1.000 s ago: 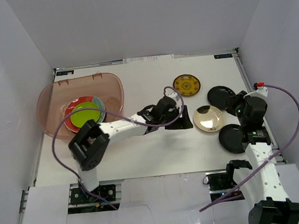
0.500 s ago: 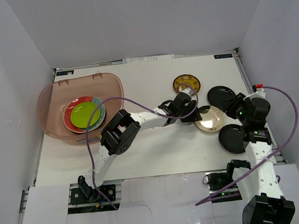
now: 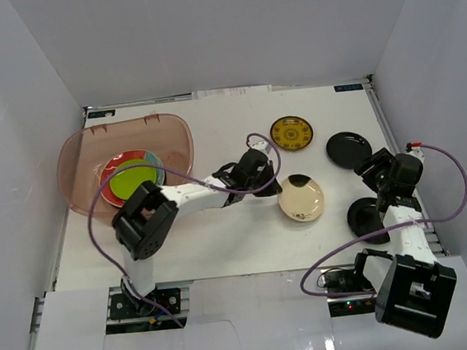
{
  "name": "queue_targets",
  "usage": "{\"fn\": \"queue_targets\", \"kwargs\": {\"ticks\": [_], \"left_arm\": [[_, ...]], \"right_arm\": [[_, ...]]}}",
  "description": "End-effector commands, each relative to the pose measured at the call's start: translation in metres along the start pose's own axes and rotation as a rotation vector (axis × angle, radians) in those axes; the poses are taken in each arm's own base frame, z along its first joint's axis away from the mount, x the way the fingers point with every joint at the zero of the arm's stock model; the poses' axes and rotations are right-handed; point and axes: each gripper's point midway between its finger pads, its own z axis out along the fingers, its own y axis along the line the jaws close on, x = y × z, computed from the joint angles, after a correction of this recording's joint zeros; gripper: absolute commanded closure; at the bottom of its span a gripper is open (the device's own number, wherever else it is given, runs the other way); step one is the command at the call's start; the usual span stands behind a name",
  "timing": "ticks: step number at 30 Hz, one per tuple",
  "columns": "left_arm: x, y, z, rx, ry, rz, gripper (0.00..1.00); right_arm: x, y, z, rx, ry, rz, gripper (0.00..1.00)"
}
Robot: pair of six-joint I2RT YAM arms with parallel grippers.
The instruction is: Place the plates into the plastic bin on the countertop
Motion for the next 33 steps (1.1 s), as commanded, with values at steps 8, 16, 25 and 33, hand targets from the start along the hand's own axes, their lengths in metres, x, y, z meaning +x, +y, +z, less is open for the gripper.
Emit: {"fn": "queue_targets", "kwargs": {"ticks": [8,16,25,33], "left_arm": [[-0.163,-0.009,-0.256,0.129,-0.527,0.018,1.0],[-0.191,0.151,-0.371,-0.361,-0.754,-0.221,1.0],[-0.132,0.284,-0.4,-0.657,-0.785,-0.536,1.0],[-0.096,0.341,-0.388,-0.862,-0.719,-0.619,1.0]], "right_arm": [[-0.028,-0.048,0.063,0.16,-0.06,0.247,0.42],[-0.013,-0.056,0.106,0.158,0.035,0.317,0.5],[-0.021,-0.038,0.105,0.059,-0.025,0.391,0.92],[-0.08,0.076,0.041,-0.274,-0.172,0.245,0.92]]}}
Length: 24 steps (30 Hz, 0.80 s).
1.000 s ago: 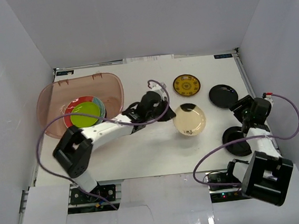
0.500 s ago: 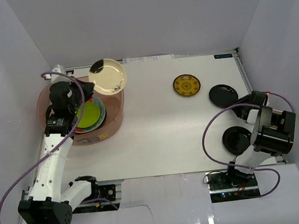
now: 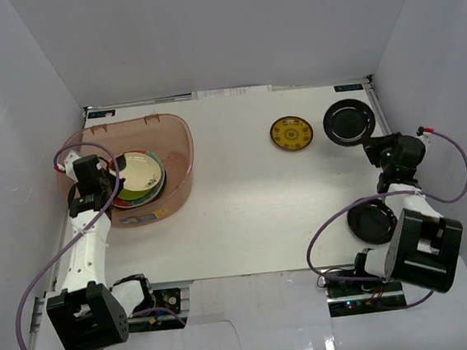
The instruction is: Place the plates into the plastic bin on the countertop
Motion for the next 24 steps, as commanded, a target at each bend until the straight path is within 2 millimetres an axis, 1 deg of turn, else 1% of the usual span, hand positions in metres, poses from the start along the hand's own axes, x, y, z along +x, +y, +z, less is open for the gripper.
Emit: {"fn": "queue_targets", "kwargs": {"ticks": [1,2,3,4,5,6,7,8,9,10,11,12,13,14,15,16,17,18,19,20,21,22,23,24], "left_arm": [[-0.002,0.015,0.018,-0.073,-0.017,-0.019,1.0],[-0.002,0.013,0.021,-0.069,-0.003,-0.022,0.98],[-0.001,0.016,0.024,-0.081,0.002,-0.021,0.93],[-0.002,0.018,0.026,-0.086,0.003,-0.013,0.81],[-0.004,0.019,0.026,-0.09,-0.002,-0.012,0.68],[-0.01,0.02,0.026,-0.089,-0.022,-0.021,0.44],[-0.015,0.019,0.025,-0.08,-0.036,-0.027,0.36],[-0.019,0.019,0.023,-0.077,-0.047,-0.031,0.31],[-0.024,0.018,0.022,-0.077,-0.061,-0.034,0.21],[-0.031,0.012,0.019,-0.061,-0.078,-0.032,0.17],[-0.035,0.01,0.018,-0.052,-0.084,-0.03,0.13],[-0.037,0.005,0.016,-0.036,-0.086,-0.031,0.08],[-0.043,-0.001,0.013,-0.014,-0.094,-0.034,0.06],[-0.049,-0.008,0.004,0.018,-0.112,-0.042,0.06],[-0.055,-0.018,-0.004,0.065,-0.131,-0.047,0.05],[-0.057,-0.033,-0.015,0.148,-0.128,-0.049,0.05],[-0.072,-0.05,-0.041,0.235,-0.18,-0.052,0.04],[-0.078,-0.066,-0.06,0.323,-0.197,-0.043,0.04],[-0.083,-0.078,-0.078,0.394,-0.213,-0.035,0.04],[-0.087,-0.1,-0.106,0.516,-0.211,-0.009,0.04],[-0.091,-0.112,-0.132,0.598,-0.233,0.02,0.04],[-0.09,-0.12,-0.148,0.654,-0.226,0.034,0.04],[-0.081,-0.131,-0.166,0.742,-0.185,0.057,0.04],[-0.077,-0.139,-0.18,0.798,-0.169,0.069,0.04]], "right_arm": [[-0.007,0.099,-0.032,-0.303,-0.038,-0.1,0.92],[0.015,0.124,-0.04,-0.365,0.012,-0.14,0.92],[0.022,0.14,-0.045,-0.393,0.01,-0.187,0.92],[0.026,0.165,-0.056,-0.441,0.007,-0.218,0.92],[0.037,0.181,-0.061,-0.472,0.021,-0.245,0.92],[0.072,0.206,-0.073,-0.531,0.09,-0.28,0.92],[0.082,0.225,-0.075,-0.558,0.107,-0.308,0.92],[0.096,0.237,-0.079,-0.584,0.131,-0.322,0.92],[0.125,0.253,-0.091,-0.63,0.186,-0.336,0.92],[0.138,0.268,-0.09,-0.652,0.206,-0.352,0.92],[0.167,0.28,-0.102,-0.686,0.266,-0.37,0.92],[0.182,0.288,-0.104,-0.697,0.287,-0.381,0.92],[0.206,0.289,-0.099,-0.688,0.332,-0.403,0.92],[0.211,0.312,-0.105,-0.717,0.319,-0.415,0.92],[0.237,0.323,-0.116,-0.739,0.353,-0.434,0.92],[0.263,0.32,-0.106,-0.713,0.389,-0.462,0.92],[0.276,0.349,-0.122,-0.773,0.401,-0.462,0.92],[0.292,0.351,-0.12,-0.76,0.426,-0.48,0.92],[0.321,0.343,-0.106,-0.724,0.469,-0.511,0.92],[0.34,0.349,-0.113,-0.738,0.497,-0.523,0.92],[0.347,0.371,-0.119,-0.769,0.495,-0.52,0.92],[0.375,0.361,-0.106,-0.738,0.526,-0.551,0.92],[0.394,0.365,-0.115,-0.751,0.546,-0.57,0.92],[0.406,0.368,-0.112,-0.745,0.541,-0.598,0.92]]}}
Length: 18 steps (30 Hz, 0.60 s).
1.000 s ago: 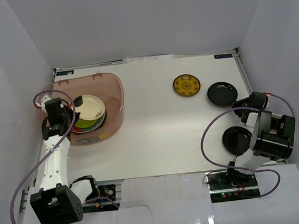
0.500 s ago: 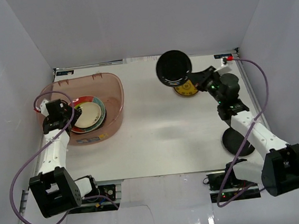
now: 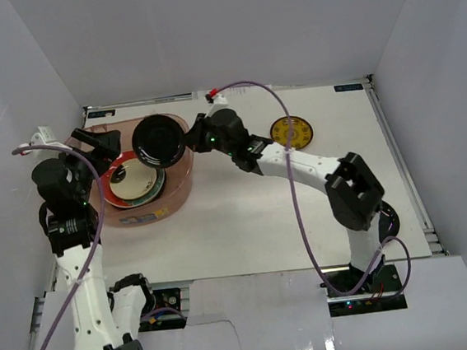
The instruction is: Place the plates into the plastic bin on the countertop
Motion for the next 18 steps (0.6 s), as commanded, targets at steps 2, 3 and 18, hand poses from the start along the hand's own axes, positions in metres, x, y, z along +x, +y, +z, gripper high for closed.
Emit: {"fn": "queue_targets", "kwargs": {"ticks": [2,3,18], "left_arm": [[0.005,-0.085,-0.052,0.379,0.1,0.022,0.03],[0.014,-0.093,-0.059,0.431,0.149,0.021,0.02],[0.062,-0.129,-0.084,0.621,0.384,-0.027,0.02]], "right_arm": [[0.025,0.034,0.048,0.014,0.023,-0.089,0.92],[0.028,0.032,0.058,0.044,0.009,-0.118,0.92],[-0.046,0.078,0.018,-0.068,-0.119,-0.161,0.41]]}}
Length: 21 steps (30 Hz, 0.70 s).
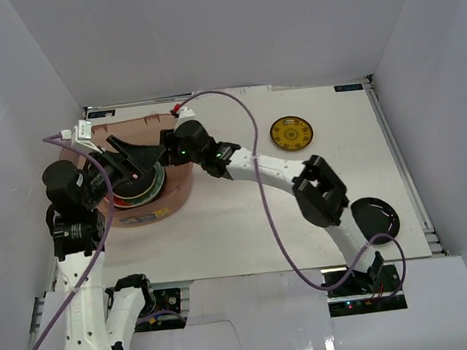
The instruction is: Place the plates into the plastic bin on the countertop
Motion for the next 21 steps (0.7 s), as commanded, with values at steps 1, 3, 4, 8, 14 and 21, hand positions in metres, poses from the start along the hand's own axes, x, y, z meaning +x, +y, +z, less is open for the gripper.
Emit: {"fn": "queue_targets", "kwargs": {"ticks": [1,3,4,8,14,21], "left_arm": [[0.012,-0.014,0.005,0.058,0.054,-0.023,0.02],[0.031,-0.026,0.021,0.086,0.112,-0.037,0.02],[0.038,-0.029,0.029,0.087,0.129,-0.034,0.02],[0.104,-0.071,0.075,0.101,0.25,0.007,0.02],[0.202,-0.053,0.175,-0.077,0.382,0.088,0.04],[0.259,0.016,0.278,-0.326,0.317,0.058,0.14]], "right_arm": [[-0.133,0.025,-0.105,-0.103,-0.303,-0.012,0.43],[-0.116,-0.038,-0.127,-0.033,-0.286,0.01,0.51],[-0.139,-0.044,-0.168,-0.024,-0.35,0.023,0.54],[-0.113,-0.176,-0.261,0.246,-0.422,0.134,0.74],[-0.032,-0.287,-0.372,0.543,-0.455,0.24,0.85],[-0.008,-0.273,-0.415,0.473,-0.455,0.233,0.86]]}}
